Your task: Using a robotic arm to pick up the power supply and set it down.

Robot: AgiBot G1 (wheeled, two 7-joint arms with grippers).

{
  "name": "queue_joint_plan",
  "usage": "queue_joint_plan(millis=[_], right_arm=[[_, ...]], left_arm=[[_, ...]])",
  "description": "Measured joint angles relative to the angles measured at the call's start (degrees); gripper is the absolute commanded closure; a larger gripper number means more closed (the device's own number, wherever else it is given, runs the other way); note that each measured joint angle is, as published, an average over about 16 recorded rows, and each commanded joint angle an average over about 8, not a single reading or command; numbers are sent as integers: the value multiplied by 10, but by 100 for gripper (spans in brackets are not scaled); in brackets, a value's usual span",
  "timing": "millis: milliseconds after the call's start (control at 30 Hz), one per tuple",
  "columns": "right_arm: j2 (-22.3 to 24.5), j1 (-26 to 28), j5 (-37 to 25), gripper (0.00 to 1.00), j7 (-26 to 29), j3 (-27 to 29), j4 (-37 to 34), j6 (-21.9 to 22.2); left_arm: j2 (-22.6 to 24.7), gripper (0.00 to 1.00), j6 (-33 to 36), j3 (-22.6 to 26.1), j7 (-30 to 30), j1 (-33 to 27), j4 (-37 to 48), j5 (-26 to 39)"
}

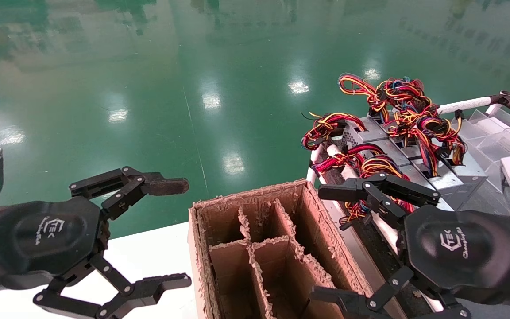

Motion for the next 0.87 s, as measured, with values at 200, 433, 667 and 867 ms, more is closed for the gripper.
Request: queue_joint_plan(millis=[200,433,667,867], right_arm=[[0,0,0,0,0,0,0,0],[0,0,0,0,0,0,0,0],[0,0,0,0,0,0,0,0],[0,0,0,0,0,0,0,0]], left_arm=[[0,0,0,0,0,0,0,0],[0,0,0,0,0,0,0,0],[0,0,0,0,0,0,0,0],[0,0,0,0,0,0,0,0]])
